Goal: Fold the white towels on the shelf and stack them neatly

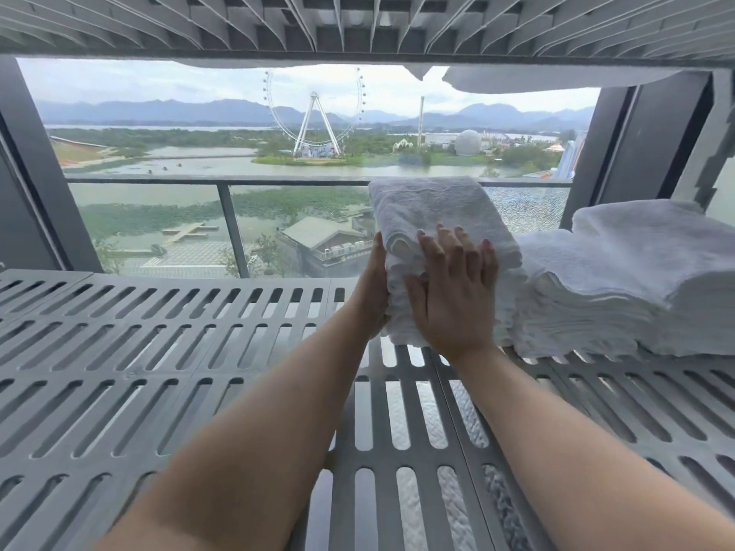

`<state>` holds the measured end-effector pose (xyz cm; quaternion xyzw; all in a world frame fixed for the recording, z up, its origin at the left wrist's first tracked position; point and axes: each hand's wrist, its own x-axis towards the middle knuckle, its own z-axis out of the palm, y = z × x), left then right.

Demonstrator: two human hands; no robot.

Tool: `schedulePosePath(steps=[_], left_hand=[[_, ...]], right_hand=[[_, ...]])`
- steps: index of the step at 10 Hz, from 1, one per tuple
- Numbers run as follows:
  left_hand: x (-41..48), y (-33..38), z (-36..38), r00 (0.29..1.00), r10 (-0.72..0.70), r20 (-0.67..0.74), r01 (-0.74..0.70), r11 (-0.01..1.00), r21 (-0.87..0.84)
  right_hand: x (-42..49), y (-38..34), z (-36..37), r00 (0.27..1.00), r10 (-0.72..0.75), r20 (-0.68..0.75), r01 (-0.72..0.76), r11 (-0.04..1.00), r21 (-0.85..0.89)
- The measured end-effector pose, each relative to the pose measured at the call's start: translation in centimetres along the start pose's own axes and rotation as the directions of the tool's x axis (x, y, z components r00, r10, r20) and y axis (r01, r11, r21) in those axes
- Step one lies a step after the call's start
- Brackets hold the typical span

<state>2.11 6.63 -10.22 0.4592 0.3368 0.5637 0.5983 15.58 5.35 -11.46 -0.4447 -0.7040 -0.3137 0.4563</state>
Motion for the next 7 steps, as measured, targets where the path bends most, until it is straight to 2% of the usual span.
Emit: schedulePosePath(steps=[1,2,3,4,5,6,7], left_hand=[[0.1,-0.2,0.1,1.0,-0.024,0.005,0.024,1.0,0.015],[0.0,-0.4,-0.2,0.999,0.038,-0.035,-0.036,0.998,0.053],[-0.7,-1.1,-0.2,0.984,0.04,-0.174,-0.008,0.983,0.183],[-2.0,-0.9,-0.7,0.955,0.181,-0.237,-0.064,0.901,0.429],[-3.9,-0.2,-1.5,0.96,0.241,-0.146,-0.102,0.779,0.618],[-6.2,-0.1,-2.1,0.948,0.313,-0.055,-0.151,0.594,0.79],[-8.6,0.3,-2.1,0.954,0.299,-0.014,-0.103,0.37,0.923]], right_hand=[[0.0,-0.2,0.5,1.0,0.026,-0.004,-0.026,0.999,-0.03],[-0.5,-0.6,0.5,0.999,0.036,0.002,-0.036,0.998,-0.06],[-0.8,-1.3,-0.3,0.994,0.087,0.06,-0.083,0.994,-0.064],[-1.6,-1.6,-1.4,0.984,0.112,0.142,-0.109,0.994,-0.029],[-2.5,-1.9,-2.8,0.977,0.143,0.16,-0.149,0.989,0.024],[-3.2,-2.5,-4.7,0.968,0.212,0.133,-0.214,0.977,0.003],[-3.9,-3.4,-6.1,0.942,0.239,0.234,-0.24,0.971,-0.024]])
